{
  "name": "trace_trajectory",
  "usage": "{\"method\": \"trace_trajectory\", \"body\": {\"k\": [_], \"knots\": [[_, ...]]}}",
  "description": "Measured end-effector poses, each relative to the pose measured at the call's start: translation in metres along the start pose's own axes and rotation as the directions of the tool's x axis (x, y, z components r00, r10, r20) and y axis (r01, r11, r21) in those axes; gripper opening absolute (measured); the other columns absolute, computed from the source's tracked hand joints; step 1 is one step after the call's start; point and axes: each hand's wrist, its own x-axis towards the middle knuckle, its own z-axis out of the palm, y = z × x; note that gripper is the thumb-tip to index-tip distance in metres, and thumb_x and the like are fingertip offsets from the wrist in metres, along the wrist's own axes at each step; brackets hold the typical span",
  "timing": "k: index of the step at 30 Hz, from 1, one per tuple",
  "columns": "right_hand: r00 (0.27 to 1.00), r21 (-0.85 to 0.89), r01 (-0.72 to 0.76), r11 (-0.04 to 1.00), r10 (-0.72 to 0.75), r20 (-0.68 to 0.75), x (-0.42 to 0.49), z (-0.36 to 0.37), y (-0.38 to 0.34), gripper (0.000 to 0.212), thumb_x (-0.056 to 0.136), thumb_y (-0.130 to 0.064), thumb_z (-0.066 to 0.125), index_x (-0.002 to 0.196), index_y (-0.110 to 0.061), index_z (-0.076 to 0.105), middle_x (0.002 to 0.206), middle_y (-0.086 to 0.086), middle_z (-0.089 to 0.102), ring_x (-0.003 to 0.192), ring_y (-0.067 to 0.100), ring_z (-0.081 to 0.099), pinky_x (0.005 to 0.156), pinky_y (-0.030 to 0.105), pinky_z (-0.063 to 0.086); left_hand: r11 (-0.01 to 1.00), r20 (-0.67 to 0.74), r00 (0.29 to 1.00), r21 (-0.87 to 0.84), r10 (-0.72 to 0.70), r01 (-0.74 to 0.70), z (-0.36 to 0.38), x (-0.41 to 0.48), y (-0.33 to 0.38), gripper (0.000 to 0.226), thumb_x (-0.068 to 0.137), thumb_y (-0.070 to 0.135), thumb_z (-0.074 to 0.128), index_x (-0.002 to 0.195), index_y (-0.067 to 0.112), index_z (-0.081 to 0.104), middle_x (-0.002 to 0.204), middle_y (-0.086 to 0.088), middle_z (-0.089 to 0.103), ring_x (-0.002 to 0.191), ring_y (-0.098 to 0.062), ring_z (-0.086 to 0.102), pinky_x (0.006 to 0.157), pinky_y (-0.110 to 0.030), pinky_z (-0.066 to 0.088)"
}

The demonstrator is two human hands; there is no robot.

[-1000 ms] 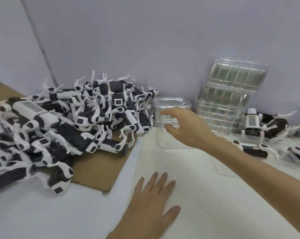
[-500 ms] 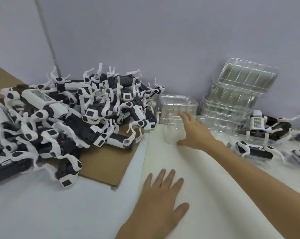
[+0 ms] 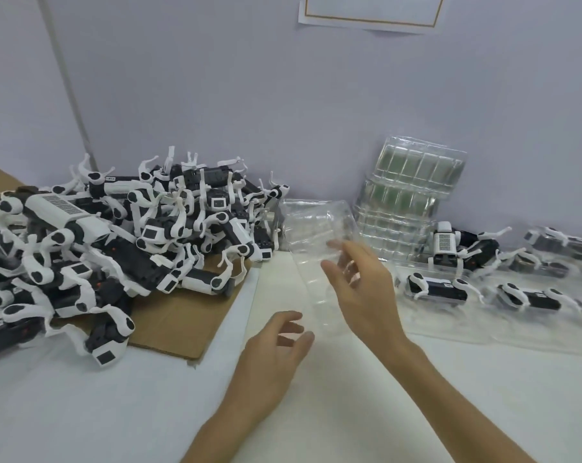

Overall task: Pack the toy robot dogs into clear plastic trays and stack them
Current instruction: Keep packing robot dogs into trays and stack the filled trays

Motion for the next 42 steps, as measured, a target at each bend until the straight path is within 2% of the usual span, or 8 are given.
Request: {"method": "trace_trajectory", "body": {"k": [3, 8, 14, 18, 22, 25, 36, 42], "knots": [[0.997, 0.197, -0.043, 0.979, 0.053, -0.048, -0.035, -0.001, -0.018, 0.029, 0.095, -0.023, 0.065, 0.124, -0.025, 0.064, 0.086, -0.01, 0.058, 0.079, 0.01, 0.058, 0.067, 0.013, 0.044, 0.94, -0.005, 1.0, -0.34, 0.028, -0.028, -0.004, -0.001, 0.012, 0.016, 0.096, 0.027, 0.06, 0.109, 0.03, 0.068, 0.099, 0.003, 0.075, 0.085, -0.014, 0.072, 0.073, -0.022, 0.054], [0.996, 0.347, -0.08, 0.934, 0.089, -0.01, -0.058, 0.001, -0.027, 0.045, 0.09, -0.01, 0.071, 0.128, -0.028, 0.056, 0.095, -0.01, 0.065, 0.092, 0.014, 0.067, 0.075, 0.015, 0.05, 0.924, -0.071, 0.991, -0.36, 0.112, -0.13, -0.01, -0.001, 0.014, 0.026, 0.099, 0.014, 0.055, 0.091, 0.025, 0.077, 0.08, -0.003, 0.073, 0.071, -0.018, 0.07, 0.066, -0.024, 0.054], [0.999, 0.311, -0.044, 0.949, 0.04, 0.019, -0.066, 0.007, -0.032, 0.051, 0.088, -0.008, 0.07, 0.132, -0.028, 0.054, 0.104, -0.012, 0.064, 0.101, 0.016, 0.065, 0.081, 0.019, 0.051, 0.843, -0.03, 0.994, -0.527, 0.108, -0.108, -0.012, -0.002, 0.017, 0.028, 0.1, 0.002, 0.051, 0.104, 0.015, 0.075, 0.1, -0.012, 0.076, 0.095, -0.028, 0.074, 0.079, -0.031, 0.059], [0.981, 0.314, -0.192, 0.93, 0.184, 0.056, -0.068, 0.008, -0.033, 0.033, 0.083, -0.02, 0.08, 0.106, -0.03, 0.057, 0.091, -0.009, 0.064, 0.088, 0.012, 0.065, 0.074, 0.022, 0.051, 0.814, -0.11, 0.992, -0.569, 0.068, -0.119, -0.012, -0.004, 0.019, 0.037, 0.096, -0.004, 0.053, 0.085, 0.019, 0.08, 0.086, -0.016, 0.075, 0.086, -0.029, 0.075, 0.075, -0.029, 0.059], [0.972, 0.342, -0.234, 0.91, 0.213, 0.1, -0.068, 0.007, -0.033, 0.02, 0.084, -0.022, 0.079, 0.092, -0.027, 0.062, 0.085, -0.01, 0.069, 0.075, 0.012, 0.069, 0.069, 0.019, 0.051, 0.801, -0.119, 0.991, -0.586, 0.061, -0.12, -0.011, -0.004, 0.018, 0.027, 0.092, 0.003, 0.06, 0.083, 0.019, 0.079, 0.084, -0.016, 0.075, 0.084, -0.029, 0.075, 0.075, -0.031, 0.06], [0.974, 0.353, -0.221, 0.909, 0.184, 0.136, -0.067, 0.006, -0.036, 0.018, 0.086, -0.019, 0.077, 0.091, -0.03, 0.064, 0.086, -0.01, 0.071, 0.074, 0.012, 0.07, 0.067, 0.019, 0.052, 0.798, -0.116, 0.99, -0.587, 0.081, -0.134, -0.014, -0.003, 0.015, 0.014, 0.083, 0.016, 0.066, 0.084, 0.019, 0.079, 0.085, -0.016, 0.076, 0.083, -0.029, 0.075, 0.073, -0.031, 0.06], [0.98, 0.312, -0.19, 0.931, 0.164, 0.109, -0.068, 0.007, -0.032, 0.025, 0.086, -0.02, 0.077, 0.1, -0.034, 0.063, 0.088, -0.014, 0.07, 0.074, 0.009, 0.068, 0.064, 0.012, 0.046, 0.793, -0.161, 0.987, -0.6, 0.008, -0.104, -0.008, -0.003, 0.015, 0.011, 0.077, 0.025, 0.072, 0.08, 0.018, 0.079, 0.08, -0.016, 0.076, 0.076, -0.027, 0.075, 0.064, -0.027, 0.059], [0.98, 0.334, -0.201, 0.921, 0.188, 0.073, -0.068, 0.006, -0.028, 0.024, 0.086, -0.018, 0.077, 0.101, -0.029, 0.063, 0.084, -0.012, 0.071, 0.072, 0.012, 0.068, 0.065, 0.019, 0.05, 0.809, 0.05, 0.998, -0.587, 0.032, 0.004, -0.007, -0.003, 0.017, 0.031, 0.09, 0.035, 0.059, 0.101, 0.011, 0.075, 0.105, -0.015, 0.075, 0.1, -0.032, 0.072, 0.083, -0.033, 0.059]]}}
